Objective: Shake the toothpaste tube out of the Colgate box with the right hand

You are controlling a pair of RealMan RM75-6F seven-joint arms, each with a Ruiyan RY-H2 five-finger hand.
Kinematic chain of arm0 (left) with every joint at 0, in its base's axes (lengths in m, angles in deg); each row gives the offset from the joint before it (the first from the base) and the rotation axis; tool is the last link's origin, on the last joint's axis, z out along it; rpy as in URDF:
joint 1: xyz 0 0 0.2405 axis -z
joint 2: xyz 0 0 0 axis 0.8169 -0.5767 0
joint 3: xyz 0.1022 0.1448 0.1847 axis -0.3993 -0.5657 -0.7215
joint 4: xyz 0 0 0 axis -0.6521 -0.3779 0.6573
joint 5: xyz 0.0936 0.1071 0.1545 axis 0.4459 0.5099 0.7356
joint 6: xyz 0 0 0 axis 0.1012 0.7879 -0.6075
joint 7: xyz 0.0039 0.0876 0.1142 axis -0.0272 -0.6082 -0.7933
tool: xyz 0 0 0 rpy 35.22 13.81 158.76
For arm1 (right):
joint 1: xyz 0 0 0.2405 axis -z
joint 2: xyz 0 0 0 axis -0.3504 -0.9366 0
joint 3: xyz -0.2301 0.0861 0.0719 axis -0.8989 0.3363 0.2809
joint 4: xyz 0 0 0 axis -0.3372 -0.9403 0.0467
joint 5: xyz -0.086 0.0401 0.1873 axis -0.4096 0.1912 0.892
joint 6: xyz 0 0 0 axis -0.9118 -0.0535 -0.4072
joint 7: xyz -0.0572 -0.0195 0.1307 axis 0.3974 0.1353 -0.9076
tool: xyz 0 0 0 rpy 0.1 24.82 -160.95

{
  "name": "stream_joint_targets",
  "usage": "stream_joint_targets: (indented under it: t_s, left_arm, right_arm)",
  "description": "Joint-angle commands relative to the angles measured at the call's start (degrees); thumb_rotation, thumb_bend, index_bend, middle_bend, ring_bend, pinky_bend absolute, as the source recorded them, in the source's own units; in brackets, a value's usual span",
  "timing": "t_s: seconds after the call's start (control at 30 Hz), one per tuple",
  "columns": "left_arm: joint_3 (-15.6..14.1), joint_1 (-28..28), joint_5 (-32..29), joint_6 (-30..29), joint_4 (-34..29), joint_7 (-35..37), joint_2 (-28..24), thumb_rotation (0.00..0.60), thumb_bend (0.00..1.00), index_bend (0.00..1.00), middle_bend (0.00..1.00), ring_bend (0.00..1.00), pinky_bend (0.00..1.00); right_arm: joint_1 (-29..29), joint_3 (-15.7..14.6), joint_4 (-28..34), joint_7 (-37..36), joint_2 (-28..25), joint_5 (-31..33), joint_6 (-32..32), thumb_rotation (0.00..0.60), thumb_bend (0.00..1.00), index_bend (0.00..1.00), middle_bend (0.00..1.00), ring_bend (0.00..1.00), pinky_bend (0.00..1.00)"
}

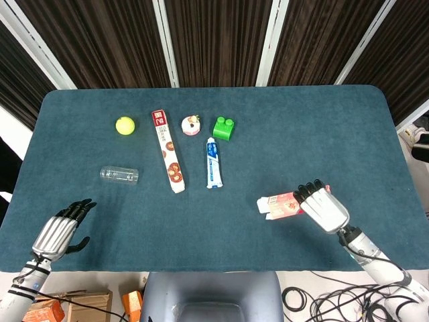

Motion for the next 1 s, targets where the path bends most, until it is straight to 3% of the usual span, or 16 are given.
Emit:
stream_joint_targets:
  t_s: [0.03, 0.37, 0.5, 0.6, 0.67, 0.8, 0.9, 1.0]
  left_arm:
    - [0.0, 0.0, 0.1, -0.1, 0.0, 0.1, 0.0, 0.600, 0.29, 0.15, 0.11, 0.13, 0.34]
    - [-0.1, -0.2, 0.1, -0.4, -0.1, 0.2, -0.2, 0.600, 0.30, 0.15, 0.11, 0.13, 0.34]
    - [-0.1, -0.2, 0.2, -0.4, 0.0, 0.4, -0.3, 0.600, 0.30, 0.15, 0.11, 0.13, 0.34]
    - [-0.1, -0.1, 0.2, -0.3, -0.1, 0.4, -0.3, 0.600, 0.30, 0.15, 0.11, 0.13, 0.34]
    - [0.0, -0.1, -0.1, -0.2, 0.0, 0.5, -0.3, 0.600, 0.30, 0.15, 0.11, 0.13, 0.34]
    - [0.0, -0.1, 0.0, -0.3, -0.2, 0.4, -0.3, 0.600, 0.30, 0.15, 0.11, 0.13, 0.34]
    - [-0.1, -0.1, 0.1, -0.2, -0.2, 0.3, -0.2, 0.600, 0.30, 0.15, 0.11, 0.13, 0.34]
    - [-0.1, 0.0, 0.0, 0.0, -0.3, 0.3, -0.2, 0.600, 0.30, 0.15, 0.11, 0.13, 0.34]
  right_arm:
    - [-0.4, -0.4, -1.1, 3.4, -0.4, -2.3, -1.0, 0.600, 0.32, 0.71, 0.60, 0.57, 0.53]
    - [1.1, 1.6, 4.4, 3.3, -5.4, 0.0, -3.0, 0.600, 0.32, 0.68, 0.59, 0.53, 0.52]
    - [3.3, 2.3, 12.5, -5.3, -9.7, 2.7, -6.0, 0.600, 0.32, 0.68, 0.59, 0.52, 0.52]
    - [3.8, 2.0, 14.2, -7.1, -11.1, 2.6, -6.5, 0.600, 0.32, 0.68, 0.59, 0.52, 0.52]
    - [5.9, 1.3, 20.1, -11.7, -15.0, 4.1, -8.0, 0.600, 0.32, 0.68, 0.59, 0.52, 0.52]
    - [7.3, 1.5, 25.4, -11.8, -19.5, 7.9, -6.8, 0.600, 0.32, 0.67, 0.59, 0.52, 0.52]
    - [7.4, 2.7, 24.6, -11.3, -18.3, 10.2, -6.1, 0.600, 0.32, 0.67, 0.59, 0.52, 0.52]
    - [7.1, 3.8, 20.0, -12.0, -13.1, 11.5, -6.0, 0.600, 0.32, 0.66, 0.59, 0.52, 0.52]
